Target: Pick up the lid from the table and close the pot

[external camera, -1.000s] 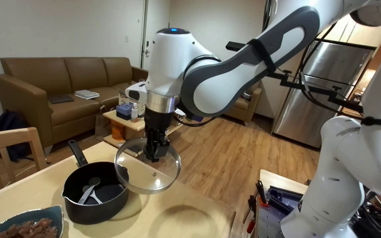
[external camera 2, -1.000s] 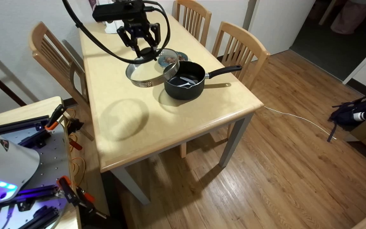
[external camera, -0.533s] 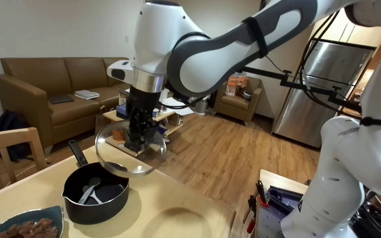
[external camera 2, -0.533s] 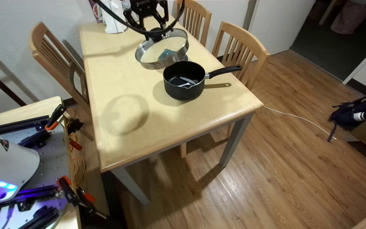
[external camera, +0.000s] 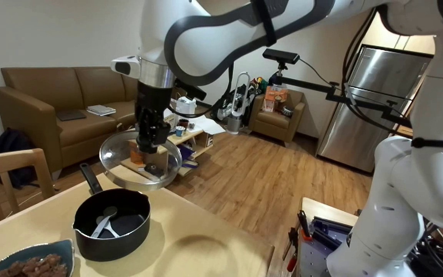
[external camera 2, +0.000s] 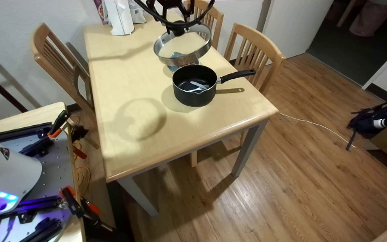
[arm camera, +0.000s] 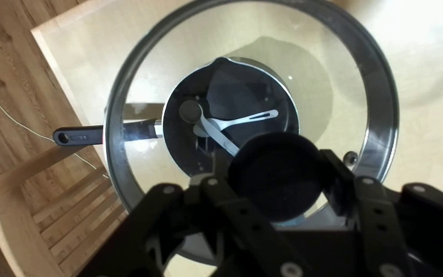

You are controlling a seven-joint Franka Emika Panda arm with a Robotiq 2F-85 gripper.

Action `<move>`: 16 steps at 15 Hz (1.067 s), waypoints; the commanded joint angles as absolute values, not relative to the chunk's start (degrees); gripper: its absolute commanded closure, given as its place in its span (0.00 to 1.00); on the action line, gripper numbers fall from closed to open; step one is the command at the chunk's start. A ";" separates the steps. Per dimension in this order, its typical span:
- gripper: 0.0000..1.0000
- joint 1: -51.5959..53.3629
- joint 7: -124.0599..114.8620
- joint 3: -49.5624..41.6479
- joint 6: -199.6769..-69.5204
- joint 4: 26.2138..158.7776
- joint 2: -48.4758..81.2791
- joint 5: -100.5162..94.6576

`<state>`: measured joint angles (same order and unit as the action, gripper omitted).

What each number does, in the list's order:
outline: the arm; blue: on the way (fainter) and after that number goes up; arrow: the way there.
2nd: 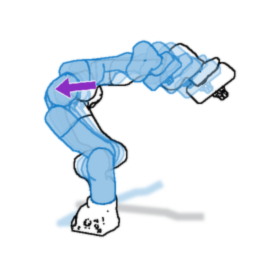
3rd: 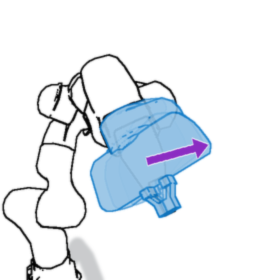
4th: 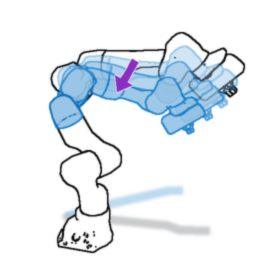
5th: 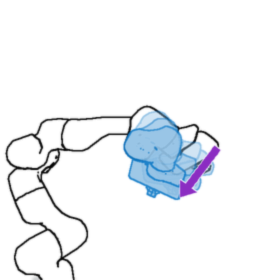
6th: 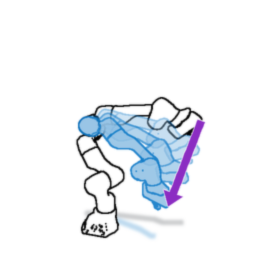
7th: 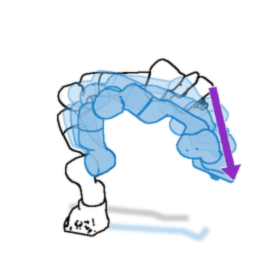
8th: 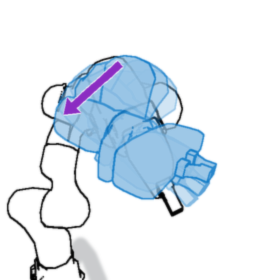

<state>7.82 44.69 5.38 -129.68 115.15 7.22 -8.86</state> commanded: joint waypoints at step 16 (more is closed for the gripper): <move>0.66 4.58 57.70 9.77 -139.20 118.14 11.73 -10.24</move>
